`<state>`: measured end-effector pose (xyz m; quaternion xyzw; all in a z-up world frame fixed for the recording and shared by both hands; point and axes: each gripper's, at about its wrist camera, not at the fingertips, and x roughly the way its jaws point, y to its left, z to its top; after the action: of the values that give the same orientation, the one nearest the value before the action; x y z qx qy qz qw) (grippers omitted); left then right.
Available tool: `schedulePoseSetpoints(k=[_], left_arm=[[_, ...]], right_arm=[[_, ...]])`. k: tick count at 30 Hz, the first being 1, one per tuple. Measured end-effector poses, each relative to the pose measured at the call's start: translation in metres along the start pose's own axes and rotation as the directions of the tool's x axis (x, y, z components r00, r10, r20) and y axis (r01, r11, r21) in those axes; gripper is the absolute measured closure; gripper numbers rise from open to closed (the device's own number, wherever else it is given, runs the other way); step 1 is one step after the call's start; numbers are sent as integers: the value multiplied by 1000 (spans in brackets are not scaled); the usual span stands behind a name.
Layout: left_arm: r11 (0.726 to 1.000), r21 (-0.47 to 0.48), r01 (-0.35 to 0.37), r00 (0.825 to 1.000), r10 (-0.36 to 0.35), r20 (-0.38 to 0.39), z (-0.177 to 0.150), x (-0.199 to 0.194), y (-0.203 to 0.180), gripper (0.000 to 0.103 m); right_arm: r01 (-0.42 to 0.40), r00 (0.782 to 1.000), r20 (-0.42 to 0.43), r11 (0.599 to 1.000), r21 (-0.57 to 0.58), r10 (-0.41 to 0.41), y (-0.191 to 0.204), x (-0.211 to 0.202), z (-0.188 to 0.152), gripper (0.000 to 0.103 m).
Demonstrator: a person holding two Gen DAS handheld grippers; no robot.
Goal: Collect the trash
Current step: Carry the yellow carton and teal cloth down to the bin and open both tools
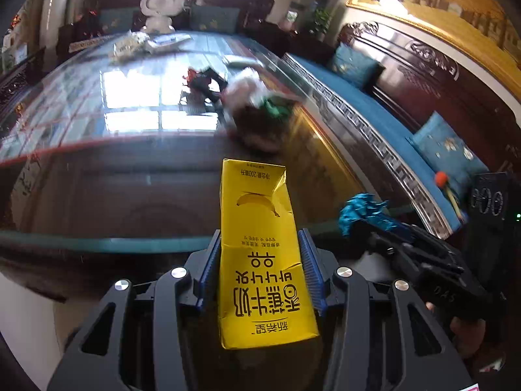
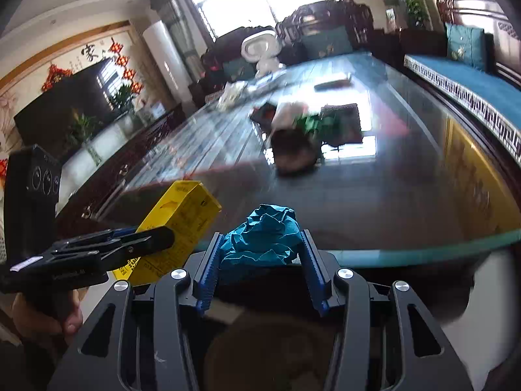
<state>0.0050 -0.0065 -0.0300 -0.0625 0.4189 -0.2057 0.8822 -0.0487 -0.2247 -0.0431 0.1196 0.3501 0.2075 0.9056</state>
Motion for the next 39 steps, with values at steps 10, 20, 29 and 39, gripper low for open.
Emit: schedulePoseSetpoints(k=[10,20,29,39], left_arm=[[999,9,40,977,-37,-211,-115,14,0,56],[998,14,60,942,-52,-332,-170,69,1,28],[1000,-28,9,942,-18,-336,-180,74,26,28],[998,-43,-51,952,35,-304,-170,70,34,25]], right_arm=[[47,989,-145,998,48,-40,4,-6,-92,57],[74,972,-228,993,91,-52,-7,9,-144,56],[84,967,-250,992,90,-59,-12,15,-157,56],[95,959,-272,995,33,-82,-3,24,-159,32]])
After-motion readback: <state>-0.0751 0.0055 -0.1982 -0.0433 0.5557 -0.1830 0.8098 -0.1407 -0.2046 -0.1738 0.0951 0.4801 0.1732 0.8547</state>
